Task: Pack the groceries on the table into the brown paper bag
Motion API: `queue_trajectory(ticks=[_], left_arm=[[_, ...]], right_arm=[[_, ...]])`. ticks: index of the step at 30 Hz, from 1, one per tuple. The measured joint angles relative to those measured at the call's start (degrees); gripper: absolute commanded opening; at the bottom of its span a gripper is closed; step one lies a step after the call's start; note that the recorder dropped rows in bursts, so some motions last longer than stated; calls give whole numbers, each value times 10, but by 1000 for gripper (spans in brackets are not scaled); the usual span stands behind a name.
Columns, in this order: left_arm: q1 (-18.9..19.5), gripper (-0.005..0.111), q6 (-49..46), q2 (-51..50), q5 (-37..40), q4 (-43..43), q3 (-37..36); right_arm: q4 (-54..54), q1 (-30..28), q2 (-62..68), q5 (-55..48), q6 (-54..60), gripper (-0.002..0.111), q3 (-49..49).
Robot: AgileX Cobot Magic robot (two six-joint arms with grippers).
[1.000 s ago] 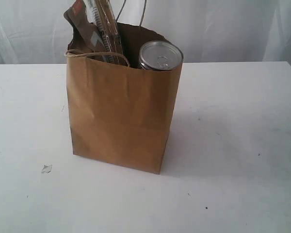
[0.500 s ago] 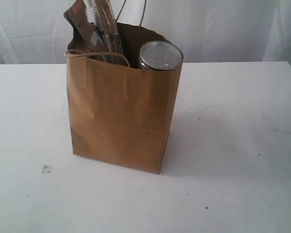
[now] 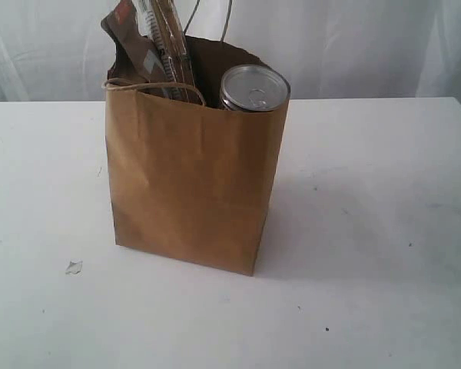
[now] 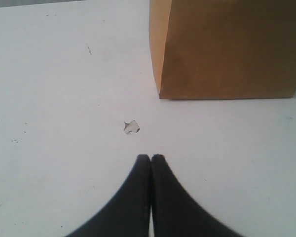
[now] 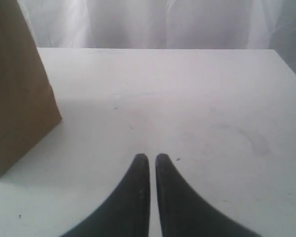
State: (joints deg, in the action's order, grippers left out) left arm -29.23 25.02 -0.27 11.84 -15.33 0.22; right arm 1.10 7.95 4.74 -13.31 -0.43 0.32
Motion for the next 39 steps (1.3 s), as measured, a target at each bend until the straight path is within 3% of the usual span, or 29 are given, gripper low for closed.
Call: queue_trajectory(ticks=[5,15,27,32,39], left_arm=[[8,1,0,0,0,0,0],[112,1,0,0,0,0,0],[112,1,-8,0,3,3,0],[112,1,-238,0,-2,148,0],[112,1,-281,0,-3,172,0]], right_arm=[[0,-19,0,0,0,5,0],[0,-20,0,0,0,5,0],[0,-20,0,0,0,5,0],[0,-20,0,0,0,5,0],[0,-20,0,0,0,5,0]])
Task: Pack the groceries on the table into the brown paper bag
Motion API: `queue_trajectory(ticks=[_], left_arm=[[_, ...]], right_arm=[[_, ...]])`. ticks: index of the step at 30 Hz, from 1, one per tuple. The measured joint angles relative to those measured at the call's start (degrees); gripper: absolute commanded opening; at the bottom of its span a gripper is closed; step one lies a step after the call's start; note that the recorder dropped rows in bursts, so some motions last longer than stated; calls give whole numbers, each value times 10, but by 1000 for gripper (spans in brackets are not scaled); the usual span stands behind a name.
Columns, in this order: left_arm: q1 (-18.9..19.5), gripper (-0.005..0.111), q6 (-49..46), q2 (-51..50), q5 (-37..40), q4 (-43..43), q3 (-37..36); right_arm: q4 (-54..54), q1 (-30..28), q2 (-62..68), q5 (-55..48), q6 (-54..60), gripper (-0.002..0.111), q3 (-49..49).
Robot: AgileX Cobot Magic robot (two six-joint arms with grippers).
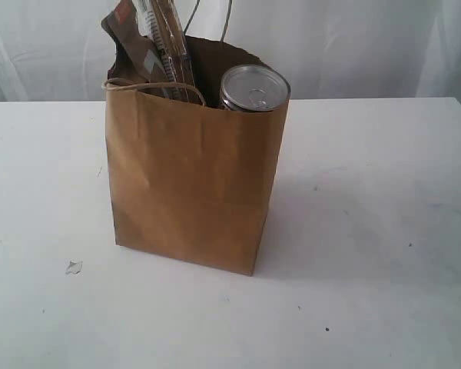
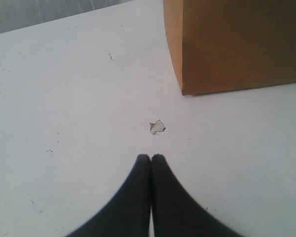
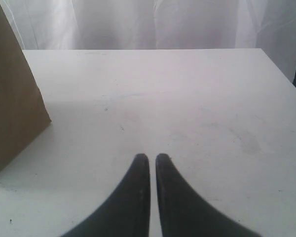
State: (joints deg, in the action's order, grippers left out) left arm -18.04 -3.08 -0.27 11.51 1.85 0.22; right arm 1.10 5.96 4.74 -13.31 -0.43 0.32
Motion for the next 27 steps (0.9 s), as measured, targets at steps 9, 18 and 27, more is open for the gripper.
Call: queue_trajectory(ticks=[9,18,27], left_arm=[[0,1,13,0,0,0,0],[0,1,13,0,0,1,0],[0,1,13,0,0,1,0]], right_arm=[[0,0,0,0,0,5,0],[0,0,0,0,0,5,0],[0,0,0,0,0,5,0]])
